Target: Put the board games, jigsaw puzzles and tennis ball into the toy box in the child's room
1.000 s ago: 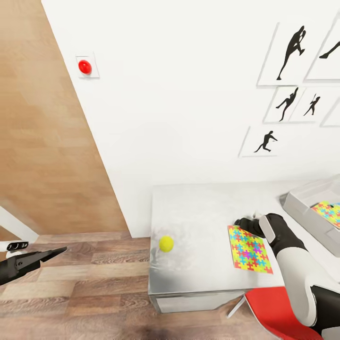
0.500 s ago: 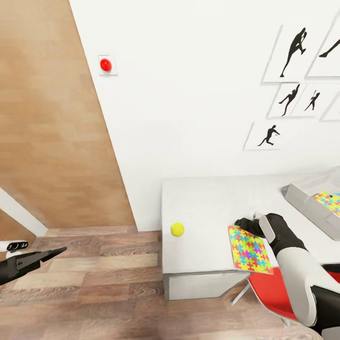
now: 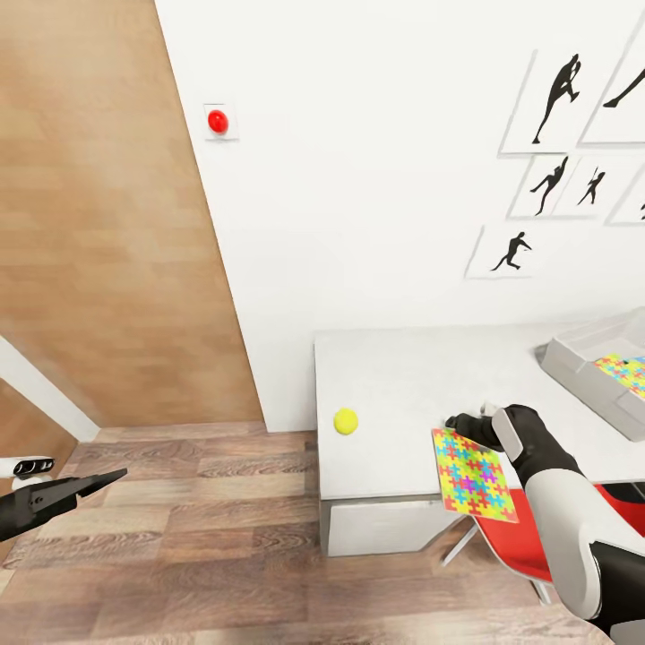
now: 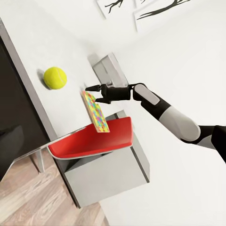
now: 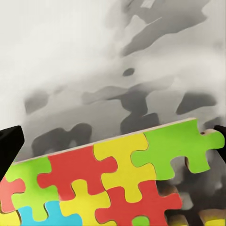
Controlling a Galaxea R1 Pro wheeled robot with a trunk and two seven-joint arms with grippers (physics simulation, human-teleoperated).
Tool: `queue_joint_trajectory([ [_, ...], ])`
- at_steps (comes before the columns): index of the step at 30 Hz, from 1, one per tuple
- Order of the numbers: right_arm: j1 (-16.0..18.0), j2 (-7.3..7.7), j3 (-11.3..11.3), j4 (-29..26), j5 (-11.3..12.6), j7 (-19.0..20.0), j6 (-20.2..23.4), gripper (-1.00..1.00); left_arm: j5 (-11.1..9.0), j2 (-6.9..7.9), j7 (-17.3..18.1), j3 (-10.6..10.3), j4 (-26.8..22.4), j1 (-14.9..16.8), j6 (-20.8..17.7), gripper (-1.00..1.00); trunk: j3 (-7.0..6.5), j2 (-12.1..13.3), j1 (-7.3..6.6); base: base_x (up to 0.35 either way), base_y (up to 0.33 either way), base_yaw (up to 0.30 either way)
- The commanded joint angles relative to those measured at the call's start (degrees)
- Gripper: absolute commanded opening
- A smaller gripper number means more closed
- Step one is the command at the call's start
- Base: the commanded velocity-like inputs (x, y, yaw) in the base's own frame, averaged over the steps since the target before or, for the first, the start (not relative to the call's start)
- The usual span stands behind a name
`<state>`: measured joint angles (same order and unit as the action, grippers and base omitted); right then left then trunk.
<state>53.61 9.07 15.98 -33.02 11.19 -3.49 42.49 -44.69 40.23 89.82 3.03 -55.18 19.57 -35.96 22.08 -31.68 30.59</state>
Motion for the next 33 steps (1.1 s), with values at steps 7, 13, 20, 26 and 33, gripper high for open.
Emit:
queue_joint_trajectory([
  [7, 0.0, -0.08, 0.1, 1.9, 0.9, -0.4, 0.2, 1.00, -0.1, 0.03, 0.2, 0.0, 0.0, 0.0, -0.6, 1.00, 0.06, -0.1, 0.03, -0.001, 0.001, 0.000],
  [13, 0.0, -0.09, 0.2, 1.1, 1.0, -0.4, 0.2, 1.00, -0.1, 0.03, 0.2, 0.0, 0.0, 0.0, -0.6, 1.00, -0.34, -0.1, 0.03, 0.000, 0.000, -0.038],
  [20, -0.3, -0.14, 0.6, -6.0, 1.7, -0.4, 1.4, 1.00, -0.1, 0.03, 0.2, 0.0, 0.0, 0.0, -0.6, 1.00, -0.95, -0.1, 0.03, 0.000, 0.000, -0.067],
  [26, -0.7, -0.35, 1.0, -15.1, 2.0, -0.3, 6.7, 1.00, -0.1, 0.03, 0.2, 0.0, 0.0, 0.0, -0.6, 1.00, -1.48, -0.1, 0.03, 0.000, 0.000, -0.070],
  [33, -2.0, -0.74, 1.1, -27.2, 2.4, -0.2, 13.6, 1.00, -0.1, 0.03, 0.2, 0.0, 0.0, 0.0, -0.6, 1.00, -2.11, -0.1, 0.03, 0.000, 0.000, -0.070],
])
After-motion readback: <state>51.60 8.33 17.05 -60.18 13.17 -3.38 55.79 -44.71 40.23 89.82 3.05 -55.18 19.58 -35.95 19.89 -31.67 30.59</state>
